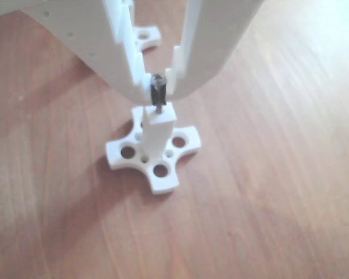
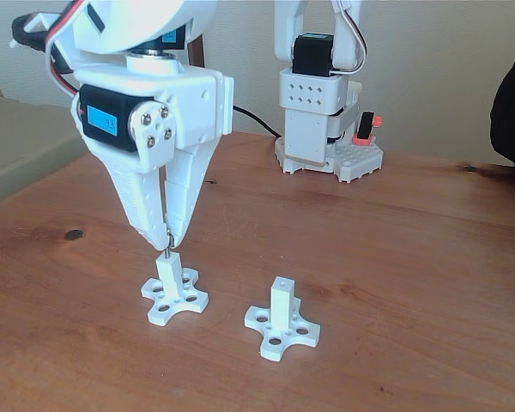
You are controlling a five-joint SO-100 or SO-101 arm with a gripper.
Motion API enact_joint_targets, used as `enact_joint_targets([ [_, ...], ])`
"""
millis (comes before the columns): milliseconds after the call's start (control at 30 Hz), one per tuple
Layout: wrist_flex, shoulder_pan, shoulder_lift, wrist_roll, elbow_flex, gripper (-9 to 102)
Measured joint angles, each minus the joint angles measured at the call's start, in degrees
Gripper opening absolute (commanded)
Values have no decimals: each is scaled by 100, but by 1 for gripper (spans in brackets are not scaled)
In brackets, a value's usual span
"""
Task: Grab the screw and set it in the hole.
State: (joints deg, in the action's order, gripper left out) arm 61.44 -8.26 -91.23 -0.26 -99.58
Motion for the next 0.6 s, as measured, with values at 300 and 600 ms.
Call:
enact_joint_targets([
  [300,-79,0,9,0,0,-4],
  [600,-79,0,9,0,0,-4],
])
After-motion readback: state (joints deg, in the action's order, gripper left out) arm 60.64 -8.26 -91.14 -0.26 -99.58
